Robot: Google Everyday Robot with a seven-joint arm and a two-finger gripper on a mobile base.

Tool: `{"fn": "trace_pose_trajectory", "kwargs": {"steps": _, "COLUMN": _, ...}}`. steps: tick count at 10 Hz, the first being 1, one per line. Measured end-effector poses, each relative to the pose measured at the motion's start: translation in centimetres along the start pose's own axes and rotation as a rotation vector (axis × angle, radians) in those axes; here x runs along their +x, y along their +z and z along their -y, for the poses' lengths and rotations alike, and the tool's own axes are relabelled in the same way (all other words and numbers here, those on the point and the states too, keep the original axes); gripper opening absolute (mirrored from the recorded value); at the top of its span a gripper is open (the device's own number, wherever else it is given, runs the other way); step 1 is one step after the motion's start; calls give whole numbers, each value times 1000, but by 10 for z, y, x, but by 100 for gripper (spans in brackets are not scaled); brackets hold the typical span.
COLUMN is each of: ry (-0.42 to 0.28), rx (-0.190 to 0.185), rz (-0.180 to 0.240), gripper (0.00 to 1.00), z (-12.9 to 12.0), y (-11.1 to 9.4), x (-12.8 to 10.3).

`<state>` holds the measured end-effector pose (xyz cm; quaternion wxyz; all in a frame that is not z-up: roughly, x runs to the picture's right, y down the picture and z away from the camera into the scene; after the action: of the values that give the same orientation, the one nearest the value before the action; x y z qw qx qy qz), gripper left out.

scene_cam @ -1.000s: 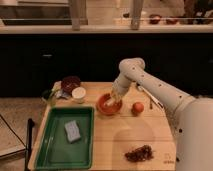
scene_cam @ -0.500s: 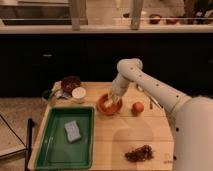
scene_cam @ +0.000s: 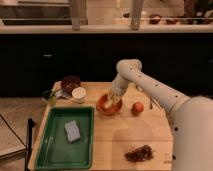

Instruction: Place banana in red bowl

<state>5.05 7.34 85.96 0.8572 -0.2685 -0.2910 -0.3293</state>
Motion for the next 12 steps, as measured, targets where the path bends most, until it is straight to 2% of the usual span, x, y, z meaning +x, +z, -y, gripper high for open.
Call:
{"fn": "trace_pose_trajectory", "kwargs": {"steps": 8, "ry": 10, "rx": -19, "rz": -4, "gripper": 80, "z": -2, "y": 1, "x": 4}}
{"fn": "trace_pose_trajectory", "kwargs": {"steps": 12, "ry": 8, "rx": -21, "rz": 10, "gripper": 80, "z": -2, "y": -1, "x": 4}}
